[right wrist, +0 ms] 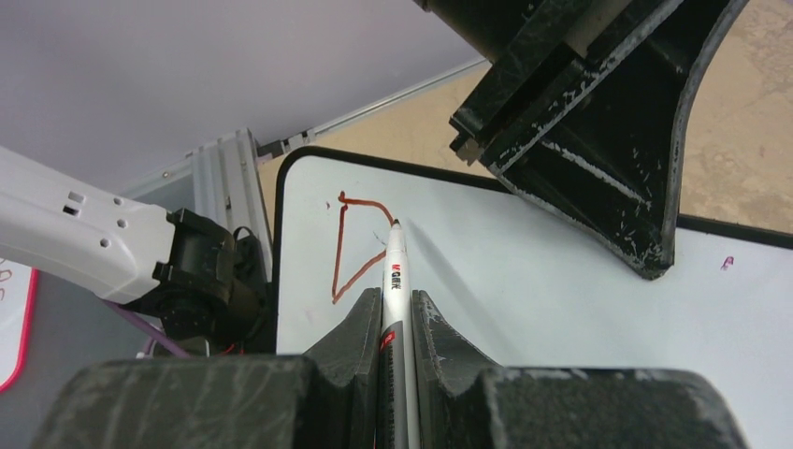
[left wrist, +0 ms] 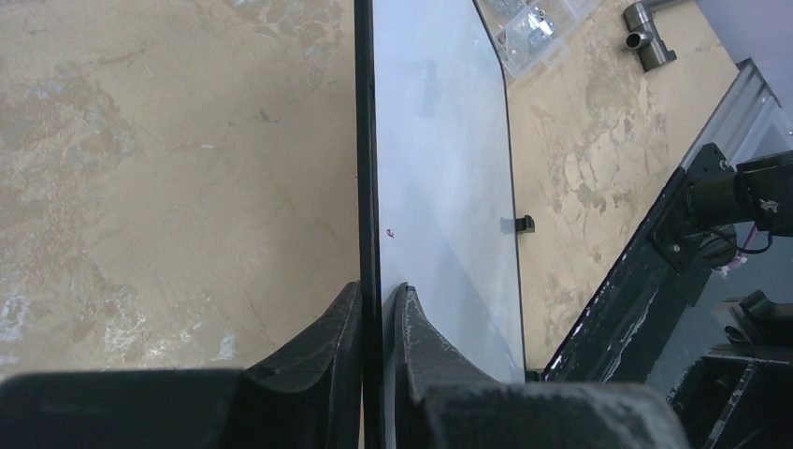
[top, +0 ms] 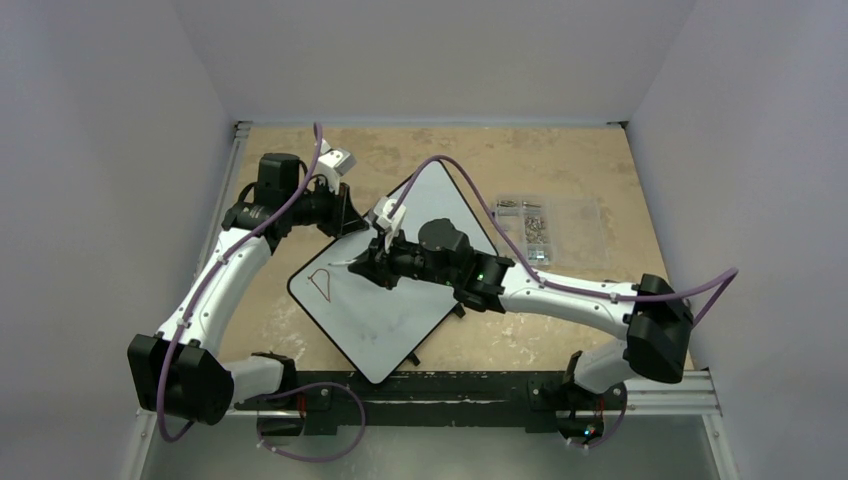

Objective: Write a sentence on the whiteboard

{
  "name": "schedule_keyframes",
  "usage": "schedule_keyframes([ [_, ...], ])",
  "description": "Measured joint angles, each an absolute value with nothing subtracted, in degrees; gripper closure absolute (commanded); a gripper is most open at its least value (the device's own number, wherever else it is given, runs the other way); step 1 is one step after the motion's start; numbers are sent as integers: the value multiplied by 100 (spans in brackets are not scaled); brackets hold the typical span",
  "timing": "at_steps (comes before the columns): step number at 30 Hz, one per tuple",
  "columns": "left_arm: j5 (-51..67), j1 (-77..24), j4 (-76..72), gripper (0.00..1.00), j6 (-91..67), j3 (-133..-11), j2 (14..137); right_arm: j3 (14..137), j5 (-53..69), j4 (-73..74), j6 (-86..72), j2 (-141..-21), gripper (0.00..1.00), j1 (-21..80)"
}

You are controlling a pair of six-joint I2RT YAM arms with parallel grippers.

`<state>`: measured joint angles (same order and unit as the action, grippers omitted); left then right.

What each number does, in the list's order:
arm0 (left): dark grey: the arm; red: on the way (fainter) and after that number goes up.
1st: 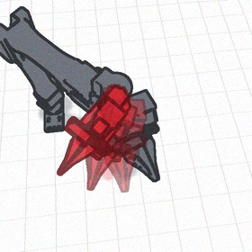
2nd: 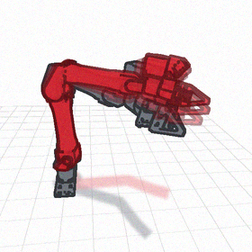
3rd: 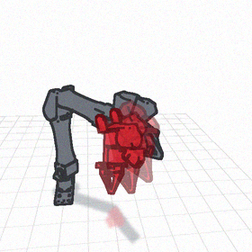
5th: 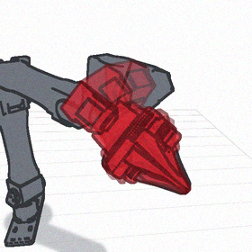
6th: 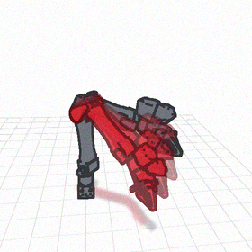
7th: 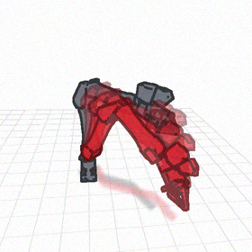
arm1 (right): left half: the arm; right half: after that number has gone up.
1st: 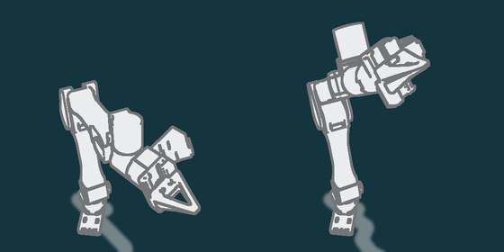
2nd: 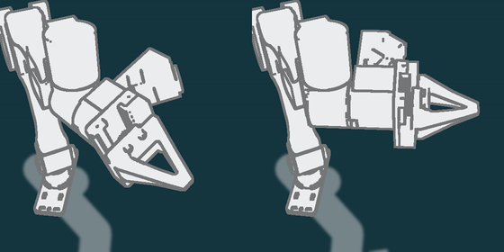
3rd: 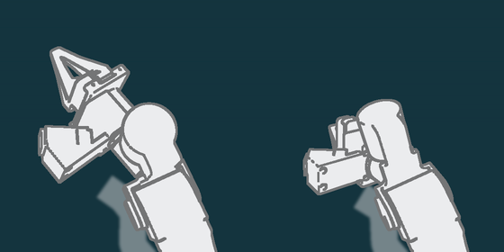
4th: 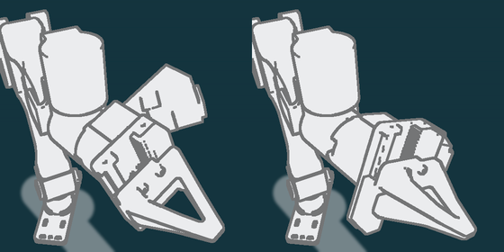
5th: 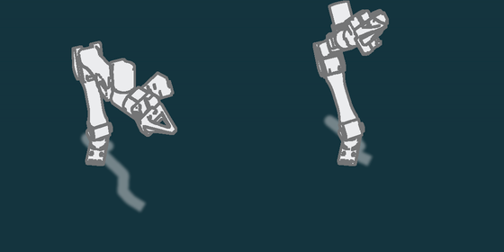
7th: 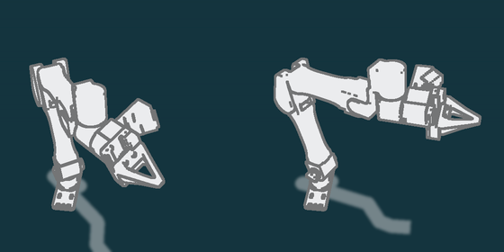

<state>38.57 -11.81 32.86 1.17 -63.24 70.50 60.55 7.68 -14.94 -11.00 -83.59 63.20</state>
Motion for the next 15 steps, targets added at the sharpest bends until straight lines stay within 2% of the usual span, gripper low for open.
schedule_keyframes([
  [15, 3826, -1205, 3315, 100, 130, -6344, 7054, 6235, 633, -1415, -1109, -8663, 100, 6322],
])
